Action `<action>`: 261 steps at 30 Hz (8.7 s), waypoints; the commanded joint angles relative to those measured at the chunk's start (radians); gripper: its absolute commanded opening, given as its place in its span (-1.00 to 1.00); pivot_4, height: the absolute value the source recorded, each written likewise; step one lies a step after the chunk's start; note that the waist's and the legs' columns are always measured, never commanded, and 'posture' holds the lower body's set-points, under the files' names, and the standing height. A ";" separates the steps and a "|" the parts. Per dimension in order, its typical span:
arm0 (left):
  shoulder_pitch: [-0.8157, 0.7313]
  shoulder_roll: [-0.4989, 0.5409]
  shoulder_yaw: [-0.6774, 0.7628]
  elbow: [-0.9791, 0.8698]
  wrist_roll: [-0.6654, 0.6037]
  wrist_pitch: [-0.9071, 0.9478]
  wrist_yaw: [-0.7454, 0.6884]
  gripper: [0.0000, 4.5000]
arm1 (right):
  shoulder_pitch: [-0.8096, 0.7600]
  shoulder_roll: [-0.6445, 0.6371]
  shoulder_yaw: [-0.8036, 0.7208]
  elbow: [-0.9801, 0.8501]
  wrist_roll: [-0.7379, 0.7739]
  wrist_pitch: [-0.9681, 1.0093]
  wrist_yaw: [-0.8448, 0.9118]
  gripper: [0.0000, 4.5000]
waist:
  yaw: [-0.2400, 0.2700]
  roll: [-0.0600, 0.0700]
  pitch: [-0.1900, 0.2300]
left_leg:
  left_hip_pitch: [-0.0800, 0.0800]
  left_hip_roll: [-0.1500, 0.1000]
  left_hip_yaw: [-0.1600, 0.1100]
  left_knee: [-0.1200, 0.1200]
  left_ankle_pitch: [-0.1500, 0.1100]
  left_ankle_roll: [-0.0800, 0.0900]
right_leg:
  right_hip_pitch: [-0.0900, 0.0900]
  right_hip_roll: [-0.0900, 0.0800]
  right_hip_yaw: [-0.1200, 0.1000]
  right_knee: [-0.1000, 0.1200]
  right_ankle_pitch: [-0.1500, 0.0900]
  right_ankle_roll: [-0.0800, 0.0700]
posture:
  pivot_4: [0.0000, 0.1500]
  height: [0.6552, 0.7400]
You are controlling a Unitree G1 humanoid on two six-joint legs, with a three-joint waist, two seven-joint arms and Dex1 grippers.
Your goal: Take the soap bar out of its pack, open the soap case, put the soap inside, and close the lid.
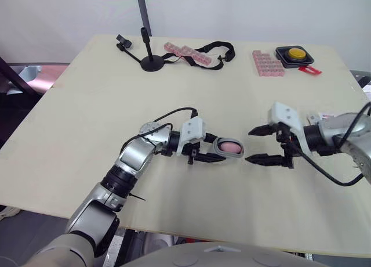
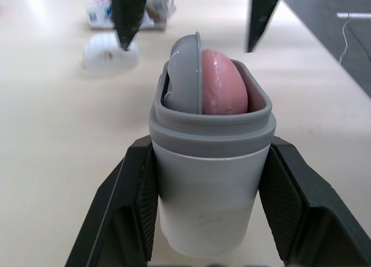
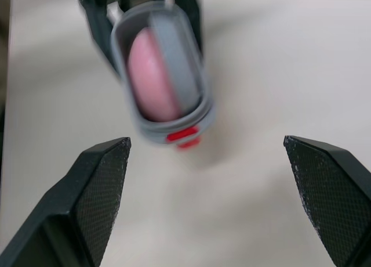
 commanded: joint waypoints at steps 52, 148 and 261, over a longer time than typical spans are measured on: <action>0.080 -0.038 0.108 0.171 -0.068 -0.360 -0.123 -0.14 | 0.262 0.329 -0.223 0.154 0.020 -0.338 -0.672 1.00 | -0.058 0.003 -0.002 | 0.004 -0.005 -0.002 -0.005 0.001 0.005 | 0.008 -0.005 -0.006 -0.010 0.000 0.001 | 1.00 0.97; 0.111 -0.048 0.090 0.214 -0.046 -0.359 -0.130 -0.14 | -0.127 0.059 0.266 -0.138 0.079 -0.148 -0.121 -0.13 | -0.046 0.004 -0.001 | 0.003 -0.003 -0.003 -0.006 0.000 0.005 | 0.008 -0.004 -0.007 -0.010 0.000 0.001 | 1.00 0.97; 0.109 -0.047 0.077 0.190 -0.050 -0.334 -0.120 -0.14 | 0.454 0.103 -0.111 0.254 0.007 -0.763 0.183 -0.37 | -0.047 0.003 -0.001 | 0.002 -0.003 -0.003 -0.006 -0.002 0.010 | 0.009 -0.005 -0.008 -0.013 0.000 0.001 | 1.00 0.97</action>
